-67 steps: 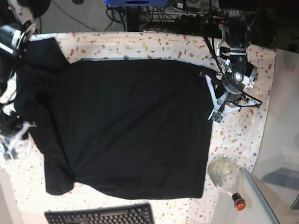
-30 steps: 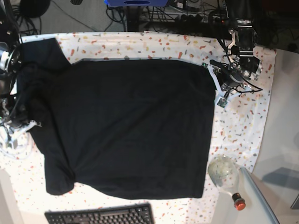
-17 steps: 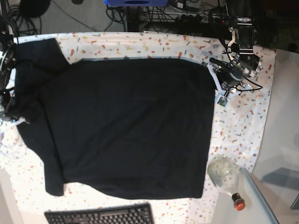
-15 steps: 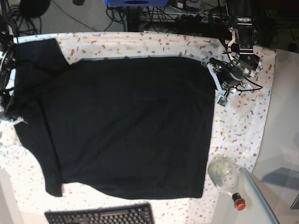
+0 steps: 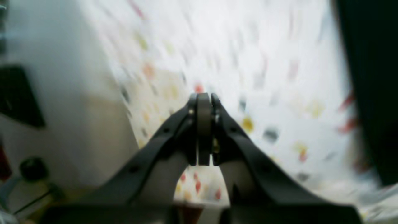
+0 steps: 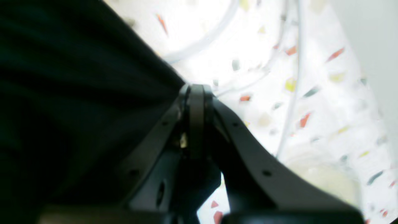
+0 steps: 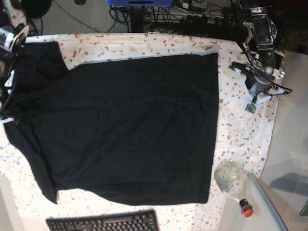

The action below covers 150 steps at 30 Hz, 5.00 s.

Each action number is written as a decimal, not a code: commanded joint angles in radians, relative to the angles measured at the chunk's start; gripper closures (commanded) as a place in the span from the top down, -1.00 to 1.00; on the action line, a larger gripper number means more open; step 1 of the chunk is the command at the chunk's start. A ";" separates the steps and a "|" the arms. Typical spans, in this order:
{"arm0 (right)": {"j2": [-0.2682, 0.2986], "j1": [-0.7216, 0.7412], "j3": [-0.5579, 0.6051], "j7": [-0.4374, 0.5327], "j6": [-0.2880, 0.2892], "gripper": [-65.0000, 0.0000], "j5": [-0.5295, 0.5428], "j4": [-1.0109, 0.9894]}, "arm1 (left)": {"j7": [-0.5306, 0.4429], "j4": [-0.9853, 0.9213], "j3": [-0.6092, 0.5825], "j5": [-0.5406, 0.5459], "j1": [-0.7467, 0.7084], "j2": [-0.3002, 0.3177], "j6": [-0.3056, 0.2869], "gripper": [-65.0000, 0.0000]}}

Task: Layout the t-shirt on the table in an organized manner, then fold the t-shirt properly
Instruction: 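Drag the held shirt edge away from the keyboard with both grippers, then hold the shirt edge with both grippers and smooth it flat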

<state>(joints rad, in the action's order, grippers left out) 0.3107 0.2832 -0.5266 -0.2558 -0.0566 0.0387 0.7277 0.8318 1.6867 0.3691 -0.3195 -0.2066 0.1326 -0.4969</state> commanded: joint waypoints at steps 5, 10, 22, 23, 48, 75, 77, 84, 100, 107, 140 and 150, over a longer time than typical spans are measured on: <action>-0.026 0.001 0.043 0.016 0.059 -1.00 -0.001 0.181 | 0.056 0.025 -0.057 0.127 0.029 -0.060 0.022 -1.00; 0.014 0.132 0.153 0.022 0.099 -1.00 -0.001 -0.050 | 0.001 -0.130 -0.172 0.127 0.054 -0.078 0.105 -1.00; 0.078 0.288 0.162 0.172 0.093 -1.00 -0.001 -0.471 | -0.170 -0.483 -0.161 0.136 0.062 0.095 0.169 -1.00; 0.078 0.273 0.162 0.171 0.093 -1.00 0.000 -0.471 | -0.171 -0.488 -0.132 0.136 0.062 0.098 0.166 -1.00; -0.158 -0.232 -0.117 -0.043 0.433 -1.00 0.003 0.619 | -0.082 -0.009 0.086 0.265 -0.041 -0.009 -0.039 -1.00; -0.373 -0.617 -0.223 -0.392 0.755 0.05 0.005 1.084 | -0.010 -0.302 0.316 0.797 -0.132 -0.026 -0.201 0.62; -0.371 -0.617 -0.234 -0.392 0.755 0.05 0.003 1.079 | -0.010 -0.328 0.313 0.796 -0.123 -0.032 -0.201 0.62; -0.353 -0.565 -0.344 -0.392 0.755 0.05 0.003 0.929 | -0.009 -0.383 0.310 0.794 -0.103 -0.049 -0.201 0.61; -0.334 -0.522 -0.344 -0.392 0.755 0.05 0.005 0.903 | -0.001 -0.382 0.492 0.801 -0.155 -0.050 -0.201 -0.08; -0.334 -0.510 -0.343 -0.396 0.755 0.05 0.005 0.900 | -0.001 -0.369 0.491 0.804 -0.141 -0.054 -0.201 -0.08; -0.328 -0.453 -0.341 -0.400 0.755 0.06 0.005 0.751 | 0.125 -0.340 0.411 0.801 -0.040 -0.095 -0.191 -1.00; -0.351 -0.356 -0.349 -0.475 0.755 0.05 0.005 0.797 | 0.126 -0.340 0.403 0.793 -0.040 -0.093 -0.191 -1.00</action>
<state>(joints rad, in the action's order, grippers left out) -0.0521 -0.0830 -0.8734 -0.7475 0.6968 0.0303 1.5105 0.9508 1.3373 0.7731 0.4763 -0.2440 0.0341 -0.6846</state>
